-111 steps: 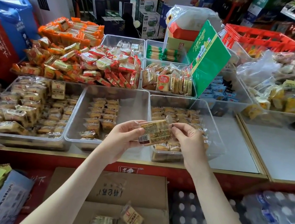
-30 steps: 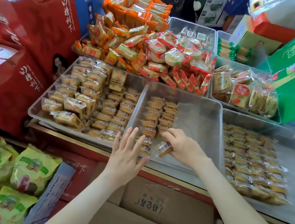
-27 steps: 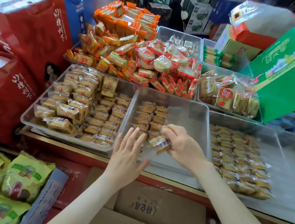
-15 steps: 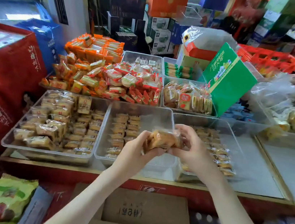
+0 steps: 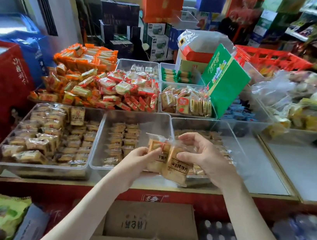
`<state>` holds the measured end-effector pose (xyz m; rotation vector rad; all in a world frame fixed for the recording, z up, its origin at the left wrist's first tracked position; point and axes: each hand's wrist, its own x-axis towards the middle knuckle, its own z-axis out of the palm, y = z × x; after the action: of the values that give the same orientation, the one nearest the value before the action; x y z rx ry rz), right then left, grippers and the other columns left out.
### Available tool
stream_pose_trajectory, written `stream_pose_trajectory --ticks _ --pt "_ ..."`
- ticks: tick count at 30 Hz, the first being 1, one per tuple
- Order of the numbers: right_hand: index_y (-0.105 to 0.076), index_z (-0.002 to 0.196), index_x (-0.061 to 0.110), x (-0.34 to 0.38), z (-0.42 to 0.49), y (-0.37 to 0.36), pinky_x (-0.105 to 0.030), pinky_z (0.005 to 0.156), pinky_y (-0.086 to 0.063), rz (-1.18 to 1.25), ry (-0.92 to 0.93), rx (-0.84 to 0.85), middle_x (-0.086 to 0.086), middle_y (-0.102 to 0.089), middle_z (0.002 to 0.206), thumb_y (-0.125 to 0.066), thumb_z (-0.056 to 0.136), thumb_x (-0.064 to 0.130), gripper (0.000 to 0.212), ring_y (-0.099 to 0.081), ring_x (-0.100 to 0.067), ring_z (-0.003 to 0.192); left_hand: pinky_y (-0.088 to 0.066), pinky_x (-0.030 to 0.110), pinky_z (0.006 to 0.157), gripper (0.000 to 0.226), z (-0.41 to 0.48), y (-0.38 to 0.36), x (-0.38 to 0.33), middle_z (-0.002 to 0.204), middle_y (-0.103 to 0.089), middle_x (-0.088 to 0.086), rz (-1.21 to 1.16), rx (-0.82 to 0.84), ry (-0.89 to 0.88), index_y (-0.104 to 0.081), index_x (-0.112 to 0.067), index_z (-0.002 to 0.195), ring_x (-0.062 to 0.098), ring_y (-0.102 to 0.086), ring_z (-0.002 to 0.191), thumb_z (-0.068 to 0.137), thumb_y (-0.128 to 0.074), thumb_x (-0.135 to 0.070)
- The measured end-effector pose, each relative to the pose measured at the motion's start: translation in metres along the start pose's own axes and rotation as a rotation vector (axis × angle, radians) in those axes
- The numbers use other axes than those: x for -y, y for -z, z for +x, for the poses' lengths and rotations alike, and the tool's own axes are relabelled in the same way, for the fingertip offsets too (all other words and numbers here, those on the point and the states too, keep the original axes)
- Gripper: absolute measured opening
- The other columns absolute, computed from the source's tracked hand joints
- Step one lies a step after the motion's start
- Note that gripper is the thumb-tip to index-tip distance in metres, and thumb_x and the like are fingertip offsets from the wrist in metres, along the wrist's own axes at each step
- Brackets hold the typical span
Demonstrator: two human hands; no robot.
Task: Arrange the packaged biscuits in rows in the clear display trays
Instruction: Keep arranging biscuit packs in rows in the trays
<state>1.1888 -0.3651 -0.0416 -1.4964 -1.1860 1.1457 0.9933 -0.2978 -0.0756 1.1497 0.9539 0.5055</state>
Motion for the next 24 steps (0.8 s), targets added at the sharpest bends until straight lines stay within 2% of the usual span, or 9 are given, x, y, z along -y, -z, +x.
stream_pose_trajectory --ticks 1,3,4,6,9,13,17,21,24 --pt "-0.06 0.112 0.022 0.003 0.002 -0.004 -0.043 0.089 -0.056 -0.015 -0.002 -0.018 0.001 -0.066 0.108 -0.08 0.074 0.02 0.044 -0.064 -0.018 0.103 -0.055 0.041 0.093 0.065 -0.003 -0.002 -0.001 0.107 -0.074 0.006 0.017 0.022 -0.014 -0.06 -0.013 0.116 0.022 -0.069 0.102 0.068 -0.077 -0.054" --pt "-0.058 0.109 0.022 0.006 0.004 -0.012 -0.04 0.087 -0.057 -0.059 0.01 -0.05 -0.001 -0.065 0.108 -0.081 0.073 0.024 0.043 -0.063 -0.019 0.103 -0.058 0.031 0.085 0.072 -0.008 -0.004 -0.002 0.109 -0.071 0.004 0.057 0.013 -0.043 -0.055 -0.017 0.116 0.015 -0.07 0.098 0.057 -0.081 -0.049" --pt "-0.059 0.107 0.023 0.007 0.004 -0.015 -0.038 0.087 -0.057 -0.103 0.029 -0.061 0.0 -0.065 0.107 -0.08 0.075 0.024 0.039 -0.063 -0.018 0.102 -0.058 0.029 0.082 0.068 -0.009 -0.005 -0.001 0.108 -0.07 0.004 0.076 -0.018 -0.059 -0.055 -0.019 0.114 0.013 -0.07 0.096 0.057 -0.083 -0.044" --pt "-0.061 0.103 0.025 0.005 0.003 -0.02 -0.034 0.085 -0.056 -0.176 0.072 -0.063 0.004 -0.068 0.1 -0.077 0.081 0.026 0.027 -0.065 -0.014 0.096 -0.059 0.034 0.084 0.055 -0.01 -0.004 0.001 0.106 -0.07 0.003 0.121 -0.089 -0.103 -0.055 -0.02 0.109 0.015 -0.07 0.096 0.065 -0.087 -0.031" --pt "-0.067 0.095 0.025 0.003 0.001 -0.023 -0.036 0.084 -0.055 -0.156 0.074 -0.051 0.002 -0.071 0.09 -0.066 0.09 0.032 0.009 -0.066 -0.016 0.089 -0.059 0.038 0.084 0.048 -0.014 -0.003 0.005 0.102 -0.071 0.002 0.182 -0.147 -0.157 -0.055 -0.02 0.106 0.016 -0.07 0.094 0.07 -0.087 -0.019" --pt "-0.068 0.083 0.018 0.006 0.001 -0.021 -0.034 0.081 -0.055 -0.148 0.056 -0.03 0.004 -0.07 0.077 -0.062 0.093 0.022 0.012 -0.065 -0.01 0.078 -0.06 0.034 0.08 0.048 -0.019 -0.003 0.012 0.103 -0.071 0.0 0.23 -0.099 -0.182 -0.056 -0.02 0.109 0.013 -0.07 0.093 0.071 -0.086 -0.021" --pt "-0.067 0.078 0.022 0.006 0.001 -0.018 -0.027 0.069 -0.053 -0.318 0.104 -0.097 0.01 -0.066 0.068 -0.061 0.094 0.021 0.018 -0.059 -0.002 0.066 -0.058 0.033 0.085 0.047 -0.018 -0.006 0.018 0.107 -0.07 0.0 0.247 -0.064 -0.149 -0.055 -0.022 0.111 0.012 -0.069 0.096 0.074 -0.084 -0.026" --pt "-0.069 0.081 0.019 0.003 0.003 -0.018 -0.032 0.073 -0.054 -0.174 0.087 -0.17 0.008 -0.067 0.071 -0.061 0.094 0.025 0.016 -0.059 -0.005 0.068 -0.058 0.028 0.082 0.049 -0.013 -0.011 0.015 0.109 -0.072 0.003 0.15 -0.024 -0.114 -0.056 -0.015 0.116 0.015 -0.07 0.097 0.076 -0.081 -0.027" --pt "-0.068 0.099 0.02 -0.003 0.0 -0.009 -0.036 0.079 -0.054 0.046 0.055 -0.221 0.0 -0.069 0.086 -0.061 0.09 0.035 0.02 -0.062 -0.015 0.078 -0.057 0.03 0.085 0.048 -0.011 -0.017 0.014 0.107 -0.074 0.007 0.005 -0.052 -0.083 -0.06 -0.013 0.115 0.019 -0.07 0.099 0.074 -0.077 -0.033"
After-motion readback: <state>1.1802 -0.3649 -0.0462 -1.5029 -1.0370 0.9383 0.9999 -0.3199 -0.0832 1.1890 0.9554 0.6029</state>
